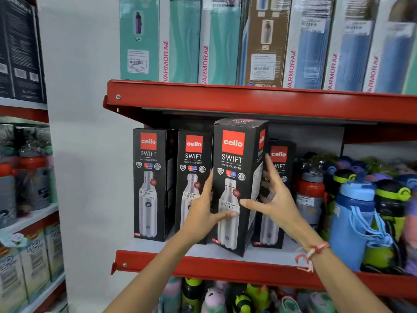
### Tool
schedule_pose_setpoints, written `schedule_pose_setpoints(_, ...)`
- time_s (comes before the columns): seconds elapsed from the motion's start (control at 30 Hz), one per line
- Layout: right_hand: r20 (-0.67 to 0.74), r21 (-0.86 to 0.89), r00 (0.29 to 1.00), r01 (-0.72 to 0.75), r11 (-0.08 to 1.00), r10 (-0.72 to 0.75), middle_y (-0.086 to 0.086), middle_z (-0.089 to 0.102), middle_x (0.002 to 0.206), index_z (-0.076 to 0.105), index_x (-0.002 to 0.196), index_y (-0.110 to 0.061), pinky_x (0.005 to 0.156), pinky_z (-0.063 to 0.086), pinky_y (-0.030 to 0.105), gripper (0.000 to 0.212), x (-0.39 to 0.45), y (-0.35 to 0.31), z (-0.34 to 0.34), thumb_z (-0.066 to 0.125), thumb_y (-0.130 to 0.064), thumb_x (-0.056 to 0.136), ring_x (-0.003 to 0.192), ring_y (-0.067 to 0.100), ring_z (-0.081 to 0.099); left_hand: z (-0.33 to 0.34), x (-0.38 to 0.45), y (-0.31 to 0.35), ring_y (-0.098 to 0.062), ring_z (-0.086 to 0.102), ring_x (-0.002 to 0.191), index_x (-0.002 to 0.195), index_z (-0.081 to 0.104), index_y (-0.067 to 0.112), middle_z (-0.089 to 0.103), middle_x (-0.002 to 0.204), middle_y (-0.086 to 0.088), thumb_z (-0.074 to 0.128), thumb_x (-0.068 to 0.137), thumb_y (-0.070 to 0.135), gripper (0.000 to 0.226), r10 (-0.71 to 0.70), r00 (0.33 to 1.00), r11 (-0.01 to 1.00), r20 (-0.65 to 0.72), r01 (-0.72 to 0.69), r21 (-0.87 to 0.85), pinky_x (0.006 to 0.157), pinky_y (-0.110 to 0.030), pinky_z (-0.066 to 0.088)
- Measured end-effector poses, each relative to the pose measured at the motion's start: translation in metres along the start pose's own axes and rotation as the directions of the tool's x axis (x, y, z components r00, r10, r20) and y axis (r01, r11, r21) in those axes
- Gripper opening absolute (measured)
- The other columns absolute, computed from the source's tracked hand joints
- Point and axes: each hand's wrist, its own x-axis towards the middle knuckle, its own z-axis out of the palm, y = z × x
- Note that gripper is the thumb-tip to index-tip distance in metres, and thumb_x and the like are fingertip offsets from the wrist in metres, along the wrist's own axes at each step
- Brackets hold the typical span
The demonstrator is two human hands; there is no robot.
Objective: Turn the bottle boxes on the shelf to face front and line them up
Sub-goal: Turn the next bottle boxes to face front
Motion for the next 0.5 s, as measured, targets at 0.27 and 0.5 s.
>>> schedule_pose_setpoints(0.27,0.186,0.061,0.981,-0.070,0.996,0.057,-0.024,0.037,0.144,0.008,0.147,-0.048,0.105,0.041,0.024,0.112,0.017,0.010,-0.007,0.081,-0.007,0.072,0.125,-0.008,0.045,0.017,0.002,0.000,-0.001,0.056,0.118,0.146,0.000,0.050,0.050,0.139,0.024,0.083,0.068,0.026,0.116,0.017,0.991,0.998,-0.132,-0.010,0.054,0.102,-0.039,0.047)
schedule_pose_setpoints(0.5,0.054,-0.043,0.996,-0.075,0.996,0.078,-0.035,0.046,0.122,0.007,0.152,-0.031,0.101,0.045,0.027,0.105,0.039,0.026,0.006,0.068,0.012,0.078,0.106,-0.011,0.058,0.043,0.033,-0.012,-0.011,0.065,0.063,0.148,-0.006,0.042,0.067,0.114,0.004,0.074,0.078,0.011,0.111,-0.011,0.968,0.969,-0.250,0.072,0.238,0.071,-0.015,0.052)
